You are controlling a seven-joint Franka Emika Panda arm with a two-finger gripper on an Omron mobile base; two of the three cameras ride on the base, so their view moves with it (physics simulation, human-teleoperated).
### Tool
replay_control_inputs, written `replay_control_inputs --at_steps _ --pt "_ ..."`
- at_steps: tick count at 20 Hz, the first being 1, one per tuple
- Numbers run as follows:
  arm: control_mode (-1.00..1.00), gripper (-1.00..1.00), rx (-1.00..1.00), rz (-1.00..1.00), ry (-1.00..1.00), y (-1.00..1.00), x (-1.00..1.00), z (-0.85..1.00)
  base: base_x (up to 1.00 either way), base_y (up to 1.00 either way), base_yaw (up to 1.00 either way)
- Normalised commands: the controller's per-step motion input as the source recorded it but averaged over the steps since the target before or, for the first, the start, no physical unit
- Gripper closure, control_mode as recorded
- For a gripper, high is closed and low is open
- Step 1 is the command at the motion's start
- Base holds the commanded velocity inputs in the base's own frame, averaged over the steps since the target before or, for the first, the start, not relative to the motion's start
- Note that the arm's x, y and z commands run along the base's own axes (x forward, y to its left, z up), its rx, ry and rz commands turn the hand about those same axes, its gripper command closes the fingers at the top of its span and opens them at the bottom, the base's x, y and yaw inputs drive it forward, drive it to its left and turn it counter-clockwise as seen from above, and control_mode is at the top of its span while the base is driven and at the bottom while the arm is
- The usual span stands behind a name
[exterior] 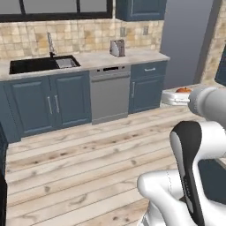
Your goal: Retrieve the apple and kiwi from the fridge and place them into the bowl on the dining table.
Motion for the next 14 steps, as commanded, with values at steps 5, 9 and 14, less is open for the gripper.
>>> replay_control_inputs --at_steps 5,9,14 --pt "1.00 1.00 0.00 0.00 0.00 0.00 0.00 0.00 1.00 0.28 -0.38" --pt "1.00 1.00 0.00 0.00 0.00 0.00 0.00 0.00 1.00 0.02 -0.56" --pt "1.00 1.00 0.00 0.00 0.00 0.00 0.00 0.00 0.87 0.00 -0.71"
